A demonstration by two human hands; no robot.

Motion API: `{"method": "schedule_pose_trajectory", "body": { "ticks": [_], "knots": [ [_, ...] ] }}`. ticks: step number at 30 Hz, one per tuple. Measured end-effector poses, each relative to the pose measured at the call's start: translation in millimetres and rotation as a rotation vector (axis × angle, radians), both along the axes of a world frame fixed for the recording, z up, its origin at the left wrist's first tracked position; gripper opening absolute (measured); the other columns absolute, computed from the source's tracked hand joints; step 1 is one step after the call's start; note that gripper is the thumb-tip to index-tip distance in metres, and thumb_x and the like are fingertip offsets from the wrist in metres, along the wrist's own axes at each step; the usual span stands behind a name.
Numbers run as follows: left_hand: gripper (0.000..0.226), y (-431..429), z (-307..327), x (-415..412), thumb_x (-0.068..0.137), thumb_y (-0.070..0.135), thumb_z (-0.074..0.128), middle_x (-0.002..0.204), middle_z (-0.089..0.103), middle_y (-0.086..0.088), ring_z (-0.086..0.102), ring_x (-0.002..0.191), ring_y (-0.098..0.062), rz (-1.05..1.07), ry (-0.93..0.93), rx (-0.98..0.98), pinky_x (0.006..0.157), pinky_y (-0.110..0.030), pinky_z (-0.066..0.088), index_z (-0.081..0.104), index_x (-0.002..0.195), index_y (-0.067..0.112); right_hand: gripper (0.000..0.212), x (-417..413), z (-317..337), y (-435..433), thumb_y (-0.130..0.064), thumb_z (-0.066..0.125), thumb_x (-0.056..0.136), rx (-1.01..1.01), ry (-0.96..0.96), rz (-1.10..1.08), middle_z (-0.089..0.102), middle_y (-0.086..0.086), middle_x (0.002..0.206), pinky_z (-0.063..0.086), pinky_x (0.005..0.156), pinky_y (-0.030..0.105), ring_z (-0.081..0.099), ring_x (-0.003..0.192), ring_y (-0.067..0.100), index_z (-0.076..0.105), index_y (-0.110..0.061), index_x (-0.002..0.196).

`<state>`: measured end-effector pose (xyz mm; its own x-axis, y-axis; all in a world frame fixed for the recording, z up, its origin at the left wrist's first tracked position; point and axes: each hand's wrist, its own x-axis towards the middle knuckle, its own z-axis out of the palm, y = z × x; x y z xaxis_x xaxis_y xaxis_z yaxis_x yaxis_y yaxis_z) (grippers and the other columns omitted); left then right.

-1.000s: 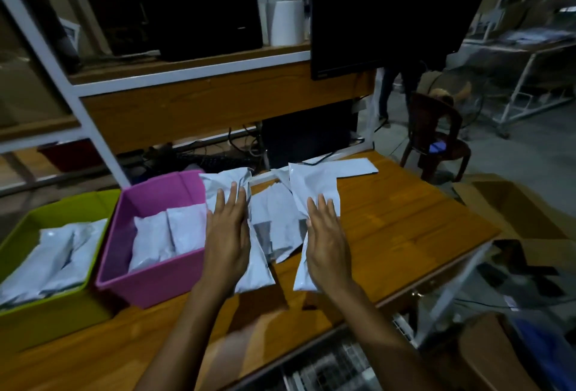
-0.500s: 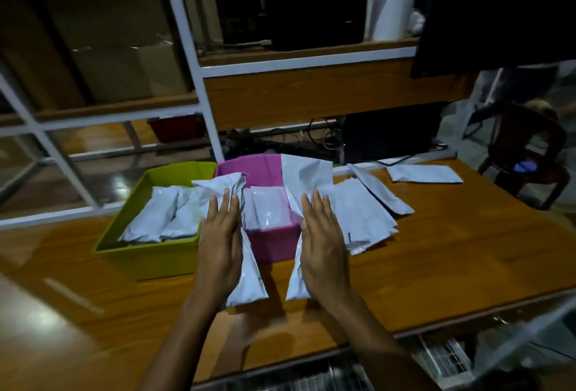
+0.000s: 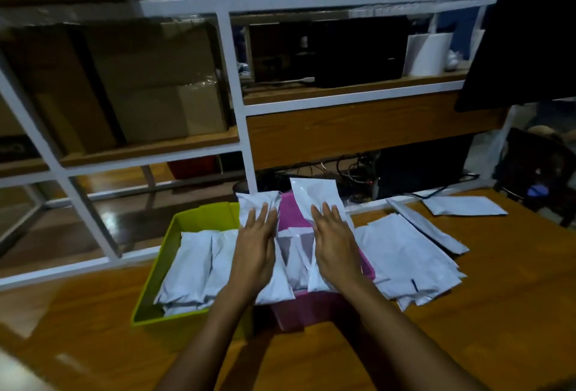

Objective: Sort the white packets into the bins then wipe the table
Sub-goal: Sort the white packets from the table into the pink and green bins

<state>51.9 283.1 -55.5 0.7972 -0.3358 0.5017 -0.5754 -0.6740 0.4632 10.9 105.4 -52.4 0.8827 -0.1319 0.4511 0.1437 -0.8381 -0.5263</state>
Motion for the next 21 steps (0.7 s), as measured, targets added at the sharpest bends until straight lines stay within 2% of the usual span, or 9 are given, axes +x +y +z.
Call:
{"method": "schedule_pose_trajectory", "body": {
  "ticks": [4,7,9,11,14,16,19,20,21],
  "knots": [
    [0.054,-12,-20,43,0.094,0.018,0.024,0.155,0.03,-0.01,0.018,0.146,-0.034,-0.024,0.092,0.053,0.115,-0.057,0.022,0.037,0.147,0.013,0.049,44,-12,-4,-0.014,0.032,0.103,-0.112,0.172,-0.008,0.019,0.012,0.159,0.019,0.119,0.041,0.01,0.149,0.027,0.026,-0.016,0.151],
    [0.054,-29,-40,63,0.096,0.022,0.022,0.156,0.021,-0.002,0.017,0.147,-0.031,-0.007,0.141,0.133,0.116,-0.055,0.02,0.031,0.149,0.017,0.05,69,-29,-14,-0.014,0.034,0.102,-0.117,0.276,0.03,0.017,0.014,0.159,0.017,0.12,0.036,0.011,0.148,0.027,0.024,-0.016,0.151],
    [0.052,-41,-47,71,0.101,0.025,0.024,0.158,0.015,0.004,0.009,0.148,-0.028,0.049,0.236,0.183,0.119,-0.053,0.011,0.021,0.152,0.021,0.052,82,-44,-22,-0.013,0.038,0.1,-0.158,0.331,0.091,0.018,0.016,0.158,0.014,0.119,0.034,0.014,0.148,0.028,0.024,-0.014,0.151],
    [0.055,-52,-50,80,0.102,0.025,0.031,0.161,0.011,0.0,0.004,0.149,-0.028,0.094,0.271,0.242,0.117,-0.052,0.006,0.011,0.154,0.022,0.054,94,-57,-29,-0.014,0.042,0.099,-0.197,0.385,0.129,0.021,0.015,0.158,0.014,0.118,0.033,0.017,0.147,0.028,0.024,-0.013,0.151],
    [0.063,-62,-62,95,0.1,0.029,0.037,0.161,0.01,-0.006,0.006,0.148,-0.033,0.124,0.332,0.372,0.116,-0.054,0.009,0.007,0.154,0.018,0.056,113,-79,-34,-0.017,0.045,0.099,-0.251,0.488,0.153,0.024,0.014,0.158,0.019,0.117,0.037,0.022,0.145,0.029,0.024,-0.014,0.151],
    [0.064,-63,-79,102,0.1,0.039,0.029,0.161,0.007,-0.012,0.006,0.147,-0.037,0.176,0.395,0.5,0.116,-0.056,0.008,0.004,0.154,0.015,0.056,125,-92,-35,-0.028,0.038,0.102,-0.314,0.61,0.15,0.014,0.015,0.16,0.017,0.118,0.045,0.015,0.147,0.033,0.017,-0.017,0.152],
    [0.086,-67,-98,105,0.084,0.064,-0.013,0.159,-0.005,-0.02,-0.002,0.146,-0.042,0.232,0.466,0.557,0.116,-0.056,0.002,-0.004,0.153,0.013,0.07,135,-108,-37,-0.057,0.028,0.097,-0.3,0.814,0.183,-0.003,0.014,0.161,0.011,0.118,0.052,0.002,0.147,0.037,0.008,-0.021,0.154],
    [0.085,-70,-99,108,0.085,0.065,-0.012,0.159,-0.009,-0.02,-0.005,0.146,-0.041,0.24,0.49,0.556,0.116,-0.055,0.0,-0.007,0.152,0.013,0.086,137,-113,-37,-0.074,0.017,0.087,-0.28,0.79,0.185,-0.004,0.015,0.161,0.012,0.117,0.053,0.002,0.147,0.038,0.008,-0.02,0.154],
    [0.076,-72,-100,110,0.092,0.06,-0.002,0.159,-0.011,-0.019,-0.007,0.146,-0.04,0.244,0.492,0.561,0.116,-0.053,-0.002,-0.009,0.152,0.014,0.105,139,-117,-38,-0.084,0.004,0.073,-0.26,0.736,0.186,-0.001,0.019,0.16,0.016,0.116,0.056,0.006,0.146,0.042,0.012,-0.017,0.153]
  ]
}}
